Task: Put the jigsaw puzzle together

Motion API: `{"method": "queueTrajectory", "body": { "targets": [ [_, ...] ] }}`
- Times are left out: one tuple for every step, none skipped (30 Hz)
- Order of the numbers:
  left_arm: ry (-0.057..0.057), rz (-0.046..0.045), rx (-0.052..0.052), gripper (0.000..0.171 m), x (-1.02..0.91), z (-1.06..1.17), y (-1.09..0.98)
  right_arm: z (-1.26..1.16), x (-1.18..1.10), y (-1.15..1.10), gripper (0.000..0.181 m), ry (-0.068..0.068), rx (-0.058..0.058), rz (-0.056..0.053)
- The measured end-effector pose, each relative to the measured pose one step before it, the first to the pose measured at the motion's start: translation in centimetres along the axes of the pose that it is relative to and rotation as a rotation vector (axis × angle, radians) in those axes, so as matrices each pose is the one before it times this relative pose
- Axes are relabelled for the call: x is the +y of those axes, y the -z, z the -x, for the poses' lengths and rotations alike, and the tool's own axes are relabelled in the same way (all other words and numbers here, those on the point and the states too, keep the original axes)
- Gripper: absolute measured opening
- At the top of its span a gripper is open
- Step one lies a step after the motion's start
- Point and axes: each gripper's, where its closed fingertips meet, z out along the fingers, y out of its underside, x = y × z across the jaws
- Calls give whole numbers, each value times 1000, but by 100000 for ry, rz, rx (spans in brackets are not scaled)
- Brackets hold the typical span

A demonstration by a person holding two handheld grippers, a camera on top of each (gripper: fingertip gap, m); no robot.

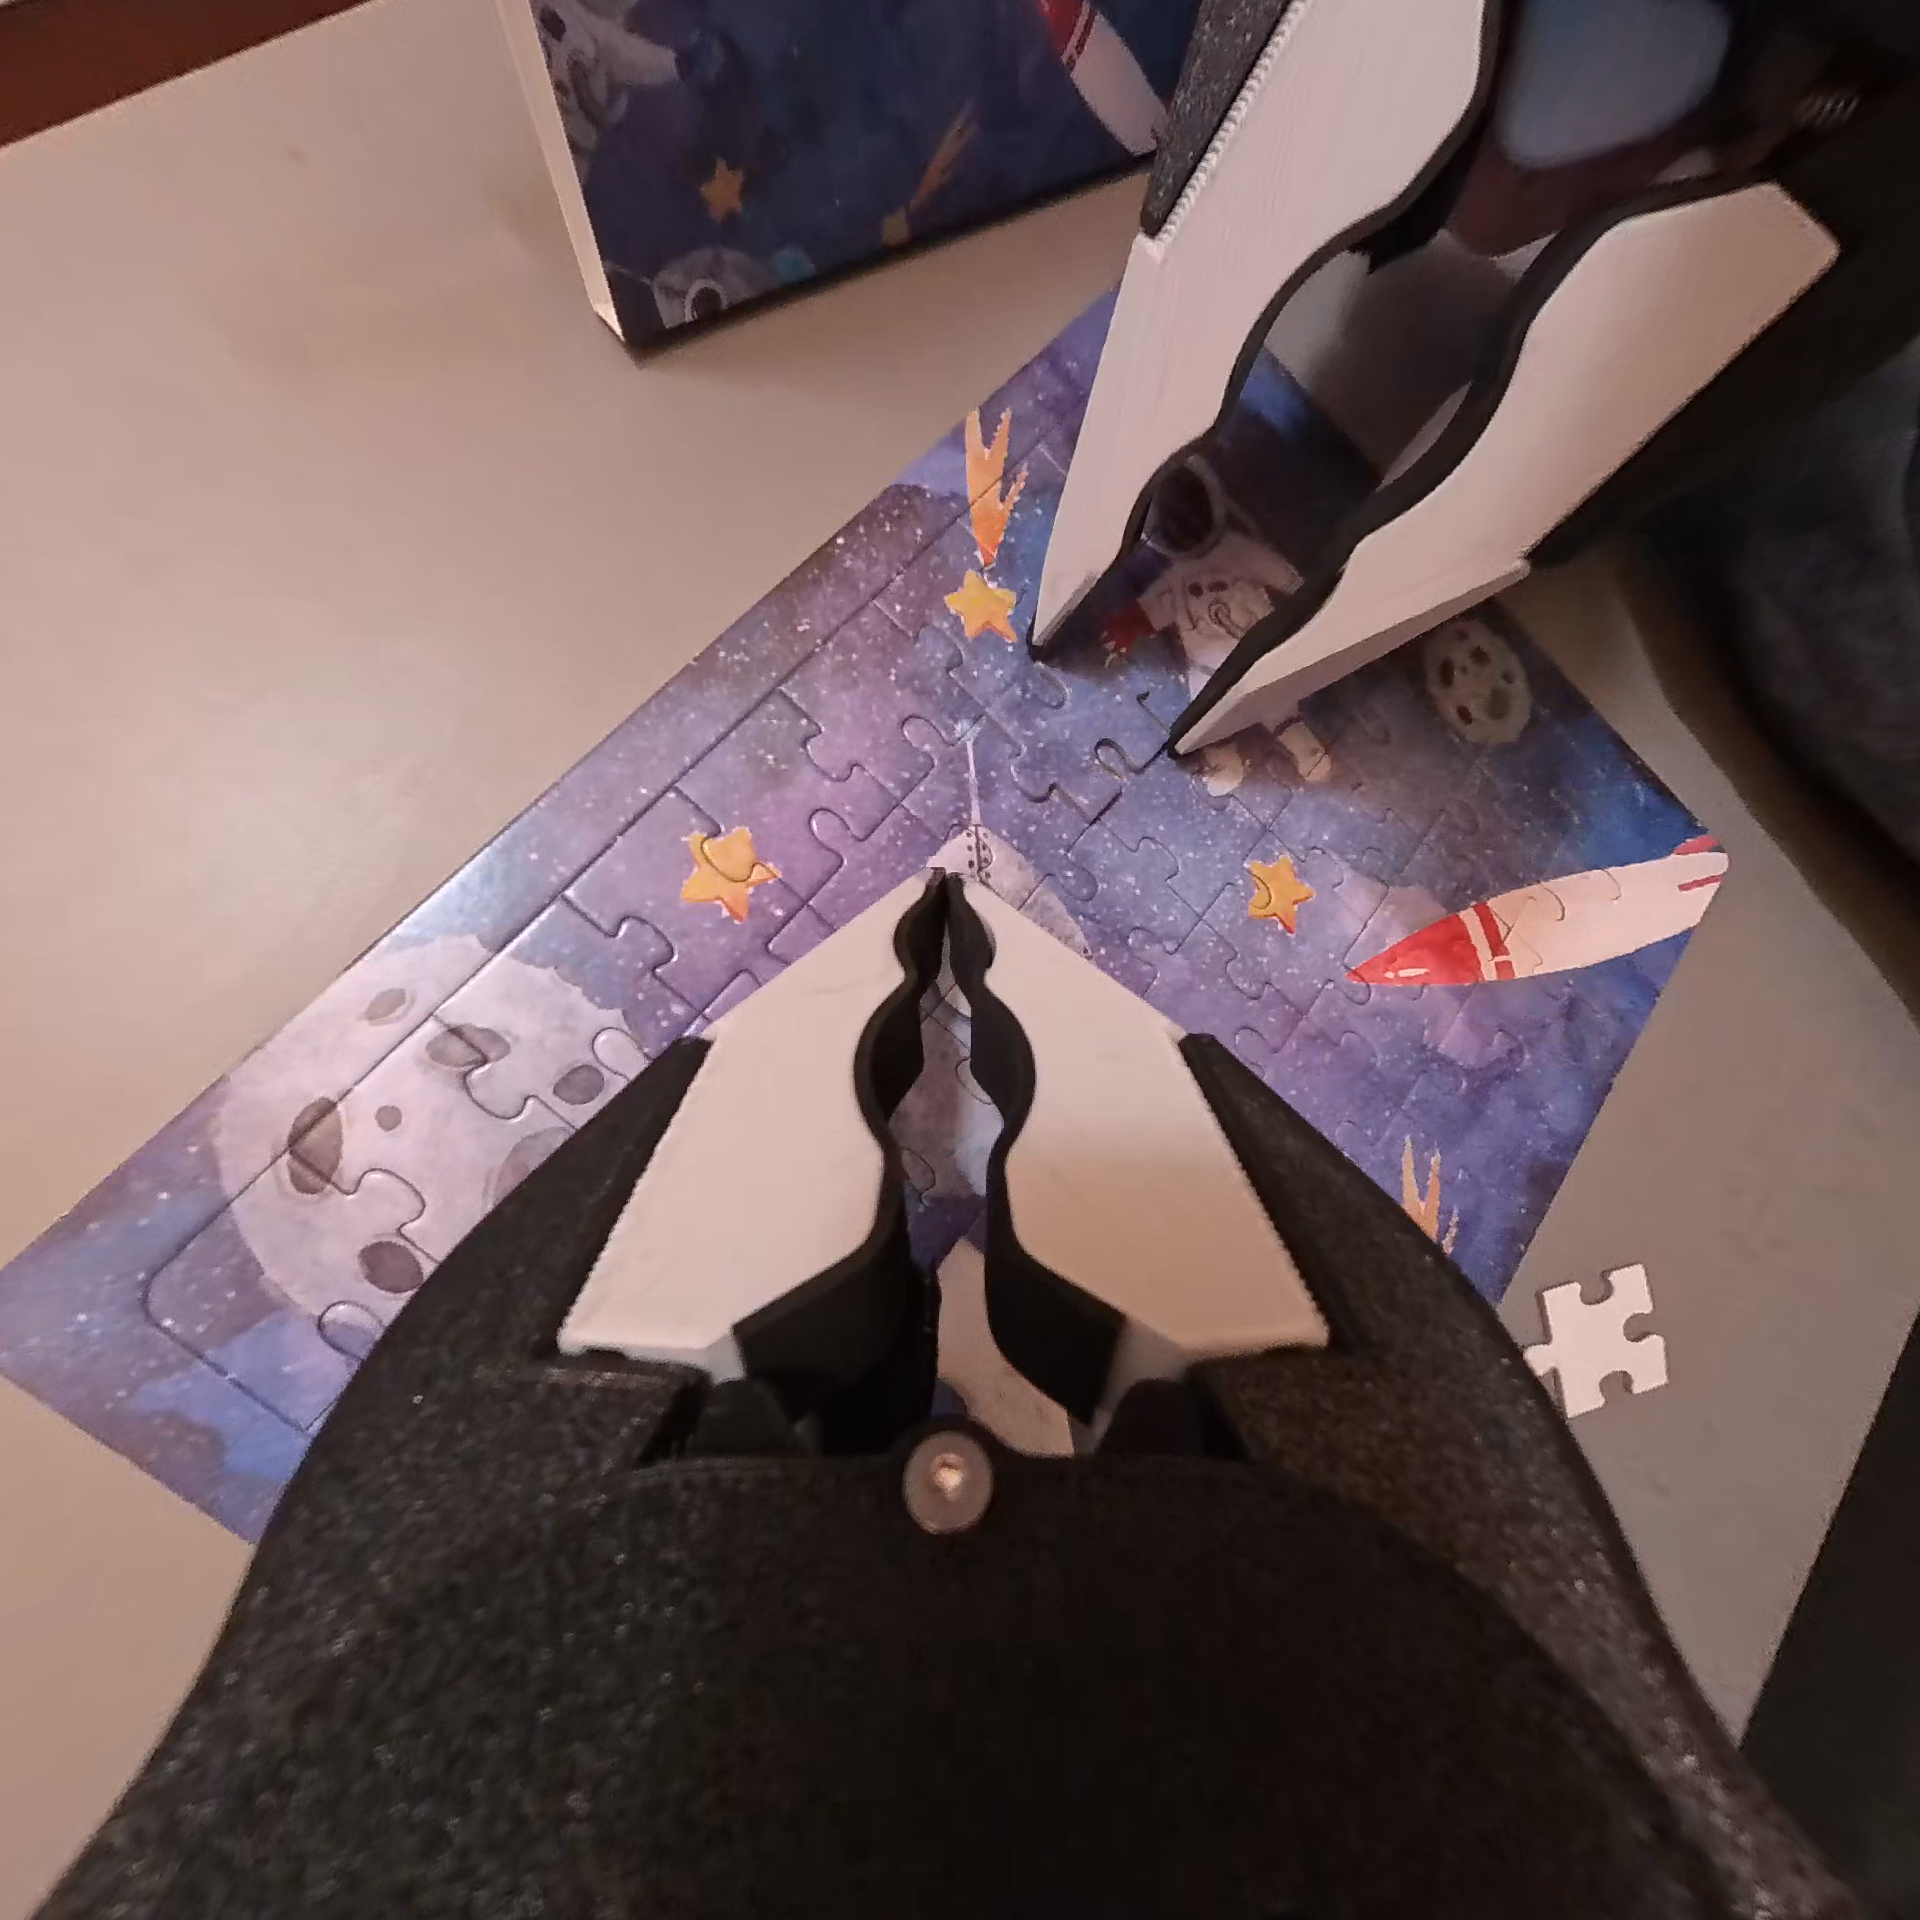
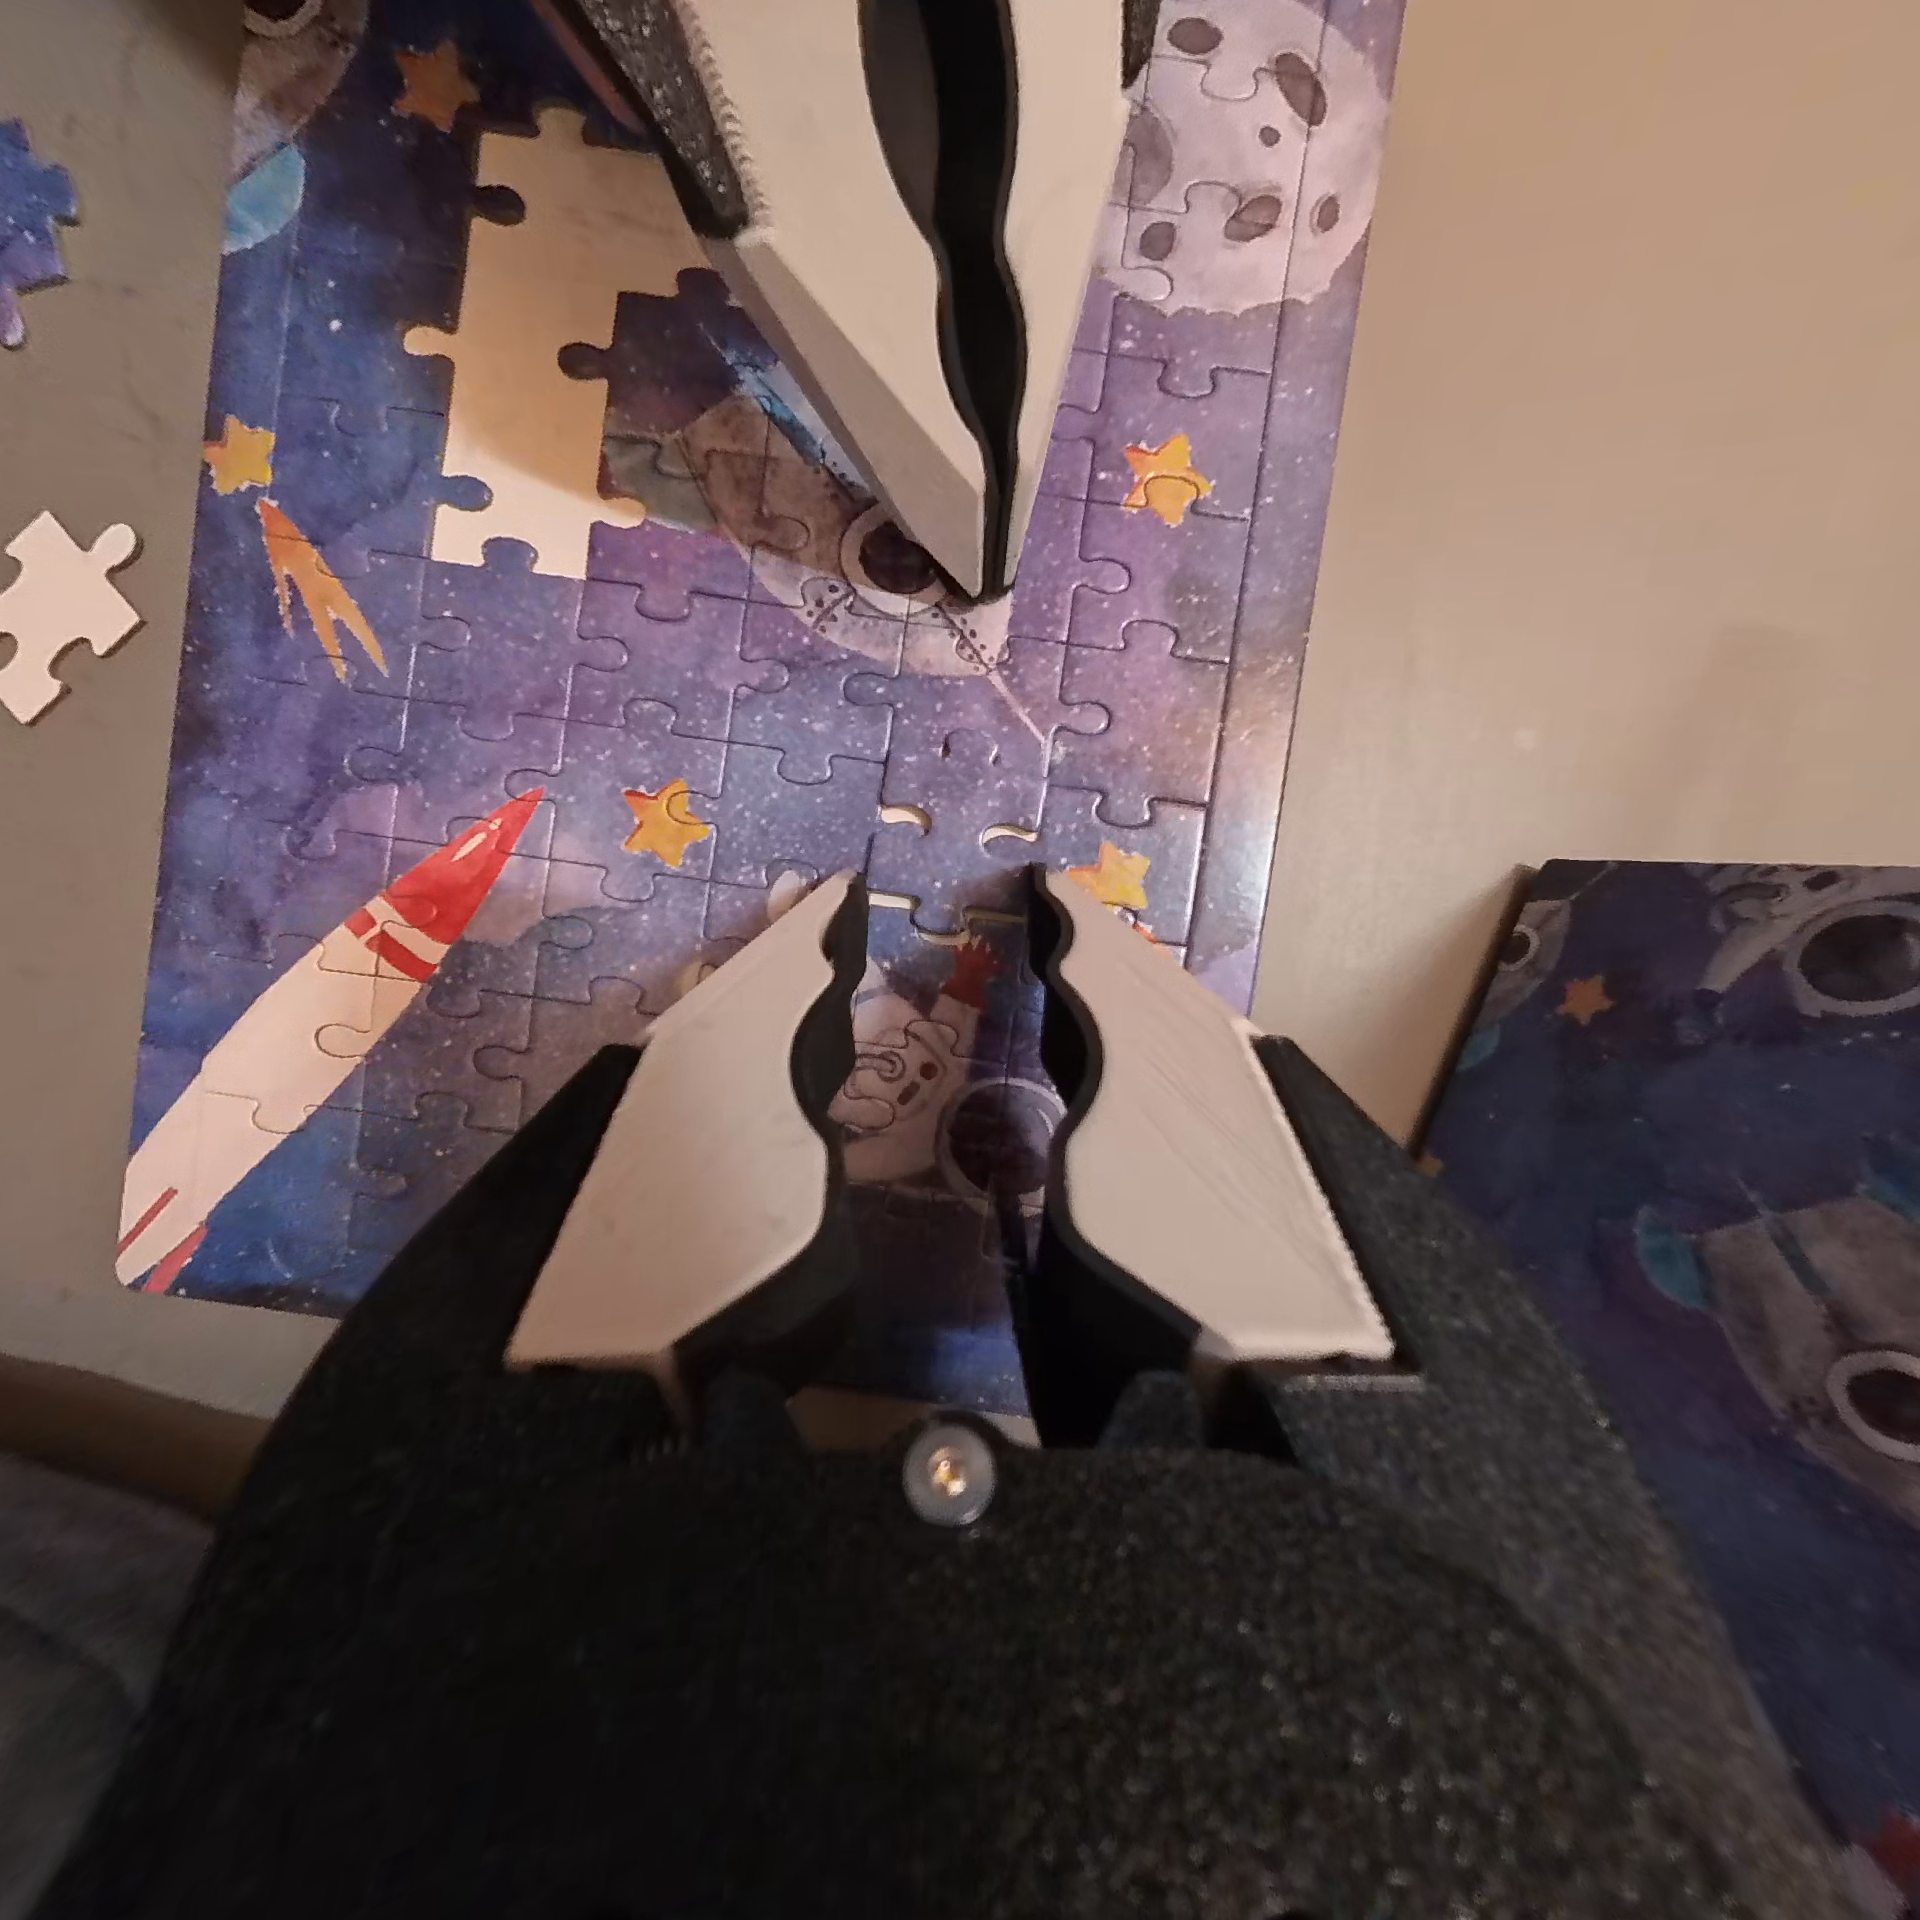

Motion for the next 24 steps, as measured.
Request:
{"method": "queueTrajectory", "body": {
  "targets": [
    [-169, -196, 173, 0, 6, -8, 3, 3, 6, -4, 30, 72, -621, -88],
    [-217, -206, 78, 0, -6, -3, -11, 2, 7, 6, 30, 39, -678, 70],
    [-434, -253, -124, 0, 1, -12, -8, -4, 21, 36, 30, -3, -763, 299],
    [-649, -327, -136, 0, 19, -10, -7, -14, 13, 21, 30, -129, -789, 384],
    [-510, -311, 6, 0, 19, 0, 7, 0, -2, 0, 30, -111, -707, 374],
    [-77, -245, 262, 0, 32, -13, 8, 14, -2, -38, 30, 10, -457, 349],
    [377, -262, 419, 0, 15, 3, 19, 6, 61, 46, 30, 873, 146, 671],
    [576, -341, 435, 0, 21, -13, 16, -30, 87, 38, 30, 869, 480, 738],
    [483, -331, 439, 0, -2, 1, 13, 10, 2, -14, 30, 141, 120, 123],
    [581, -98, 349, 0, -7, -3, 5, -6, -10, -32, 30, 306, 291, 13],
    [476, 50, 36, 0, -7, 4, 8, 7, -2, -16, 30, 655, 414, -104],
    [101, 213, -375, 0, -20, 5, 10, 4, -6, 7, 30, 188, 163, 19],
    [-137, 390, -695, 0, -53, 12, -9, 3, -6, -16, 30, 14, 13, 113],
    [-583, -5, -903, 0, -127, -9, -42, -6, 5, 2, 30, 1, -36, 88],
    [-1019, -874, -514, 0, -237, -130, -71, 5, 2, 0, 30, -47, -21, 72],
    [-756, -1533, 567, 0, -391, -324, -95, -3, -2, -3, 30, 225, 116, 64],
    [-515, -1379, 1806, 0, -455, -558, -154, 4, -8, -5, 30, 152, 32, 17],
    [-547, -1426, 1567, 0, -542, -553, -173, -5, 2, 3, 30, -70, -124, -131],
    [-409, -1157, 217, 0, -546, -323, -248, 5, 3, -6, 30, -215, -186, -226],
    [-327, -635, -11, 0, -413, -238, -327, -7, -1, 2, 30, -28, -55, -205],
    [-63, 539, 715, 0, -121, -284, -370, 3, 5, 3, 30, 38, 45, -80],
    [307, 1427, 828, 0, 151, -236, -399, -2, -6, 8, 30, 4, 89, 0],
    [398, 1576, -274, 0, 289, -51, -396, 2, -11, 5, 30, 98, 149, -23],
    [49, 1788, -614, 0, 398, 18, -383, -8, 0, 25, 30, 16, 226, -157]
  ]
}}
